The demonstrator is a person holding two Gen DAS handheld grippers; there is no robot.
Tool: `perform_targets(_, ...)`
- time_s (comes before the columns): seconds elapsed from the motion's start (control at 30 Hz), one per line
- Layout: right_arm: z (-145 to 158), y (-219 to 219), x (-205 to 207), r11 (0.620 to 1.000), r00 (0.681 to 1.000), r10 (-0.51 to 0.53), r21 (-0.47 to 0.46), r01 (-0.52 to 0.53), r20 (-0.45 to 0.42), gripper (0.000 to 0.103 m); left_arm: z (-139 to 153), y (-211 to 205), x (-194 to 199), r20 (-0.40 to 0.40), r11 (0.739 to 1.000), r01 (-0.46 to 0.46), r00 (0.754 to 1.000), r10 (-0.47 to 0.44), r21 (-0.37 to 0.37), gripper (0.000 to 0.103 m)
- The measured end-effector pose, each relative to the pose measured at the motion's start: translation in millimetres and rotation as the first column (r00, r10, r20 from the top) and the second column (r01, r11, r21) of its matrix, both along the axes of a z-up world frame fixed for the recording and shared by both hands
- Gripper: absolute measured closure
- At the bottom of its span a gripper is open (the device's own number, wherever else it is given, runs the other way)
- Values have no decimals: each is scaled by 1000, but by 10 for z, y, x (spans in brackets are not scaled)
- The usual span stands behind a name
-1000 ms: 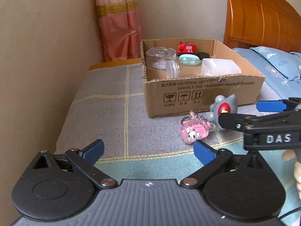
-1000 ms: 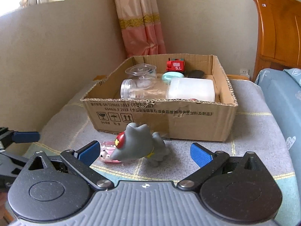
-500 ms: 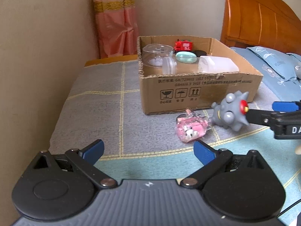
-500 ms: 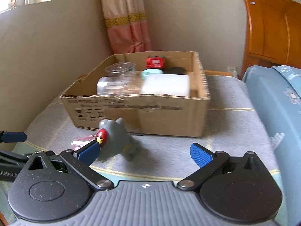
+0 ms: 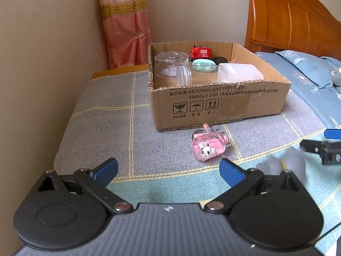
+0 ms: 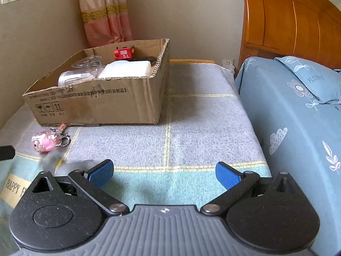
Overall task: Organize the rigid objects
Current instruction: 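Move left tool toward pink keychain bottle while right tool approaches grey cat figure, then close left tool on pink keychain bottle while right tool closes on grey cat figure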
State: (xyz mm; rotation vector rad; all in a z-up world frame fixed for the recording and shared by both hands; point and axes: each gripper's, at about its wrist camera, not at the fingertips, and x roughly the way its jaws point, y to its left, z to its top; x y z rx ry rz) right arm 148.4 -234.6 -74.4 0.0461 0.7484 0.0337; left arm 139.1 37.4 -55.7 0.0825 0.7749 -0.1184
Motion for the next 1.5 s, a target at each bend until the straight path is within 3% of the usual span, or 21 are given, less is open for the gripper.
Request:
perform_targets(0.33, 96, 297, -563, 986, 986, 151, -88, -144, 68, 0, -19, 50, 35, -8, 1000, 0, 1000, 0, 7, 2)
perform_targets(0.47, 180, 417, -617, 976, 977, 212, -50, -210, 26, 0, -10, 70, 28, -4, 1000, 2, 1000, -2, 6, 2)
perform_targets(0.57, 228, 511, -659, 975, 979, 203, -91, -201, 13, 0, 8, 112, -8, 9, 1000, 2, 1000, -2, 0, 2)
perform_targets(0.77, 312, 378, -762, 991, 991, 132, -22, -131, 8, 0, 2, 140, -12, 16, 1000, 20, 1000, -20, 2, 2)
perform_targets(0.93, 236, 640, -863, 950, 945, 312, 64, -307, -97, 0, 9, 123, -57, 25, 998, 58, 998, -58, -9, 2)
perform_targets(1.13, 176, 1005, -757, 903, 900, 422, 133, -408, -110, 0, 19, 186, -114, 33, 998, 62, 998, -61, -12, 2)
perform_targets(1.37, 192, 1088, -412, 924, 924, 374, 112, -364, -81, 0, -16, 247, -81, 24, 999, 44, 999, -43, -19, 2)
perform_targets(1.5, 96, 1119, -287, 929, 925, 371, 28, -370, -81, 0, -20, 221, -49, 24, 999, 51, 998, -50, -17, 2)
